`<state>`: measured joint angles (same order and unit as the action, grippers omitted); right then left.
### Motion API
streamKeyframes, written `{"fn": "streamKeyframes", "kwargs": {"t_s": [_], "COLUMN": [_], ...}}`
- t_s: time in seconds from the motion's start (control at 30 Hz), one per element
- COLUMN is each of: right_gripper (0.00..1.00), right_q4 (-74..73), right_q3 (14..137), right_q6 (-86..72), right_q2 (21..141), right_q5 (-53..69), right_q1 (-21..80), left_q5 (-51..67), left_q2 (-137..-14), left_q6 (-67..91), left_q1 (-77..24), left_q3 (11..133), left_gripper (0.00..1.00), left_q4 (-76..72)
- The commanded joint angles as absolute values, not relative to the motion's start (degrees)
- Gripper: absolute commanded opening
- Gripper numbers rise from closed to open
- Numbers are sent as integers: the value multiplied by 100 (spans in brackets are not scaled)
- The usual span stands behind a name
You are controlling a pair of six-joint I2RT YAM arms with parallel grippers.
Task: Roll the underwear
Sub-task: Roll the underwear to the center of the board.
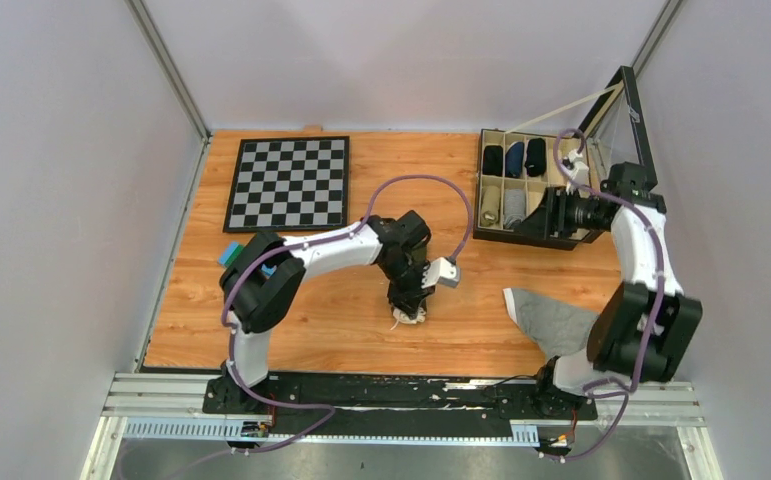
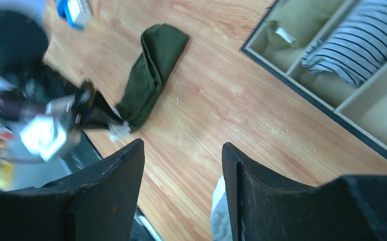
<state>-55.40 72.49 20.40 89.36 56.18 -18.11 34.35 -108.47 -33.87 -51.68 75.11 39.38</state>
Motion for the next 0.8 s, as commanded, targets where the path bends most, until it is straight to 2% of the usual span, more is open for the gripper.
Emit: {"fn": "streamKeyframes", "kwargs": {"t_s": [0.0, 0.13, 0.3, 0.5, 0.77], "right_gripper": [59, 57, 52, 50, 52], "right_q4": [-5097, -4303, -3979, -3160, -2023], "right_q3": [6135, 4707, 3773, 3597, 4107], "right_q6": [4550, 5561, 5888, 5605, 4834], "right_q2": [7251, 6122, 5515, 6100, 7316], "right_q5": [5944, 5127, 4275, 3924, 3526], "right_q1": [-1524, -422, 1549, 2694, 3828], "left_q5": [5377, 6148, 6690, 7010, 7021], "left_q2": [-11689, -13021, -14249, -14723, -14994], "left_q6": [-4244, -5144, -5923, -5600, -5361], "left_q1": [-4820, -4562, -4252, -3952, -3912], "left_q3": [8488, 9532, 10612, 11000, 11223], "left_gripper": [10, 10, 10, 11, 15], "left_q4": [6119, 7696, 9186, 9201, 9185]}}
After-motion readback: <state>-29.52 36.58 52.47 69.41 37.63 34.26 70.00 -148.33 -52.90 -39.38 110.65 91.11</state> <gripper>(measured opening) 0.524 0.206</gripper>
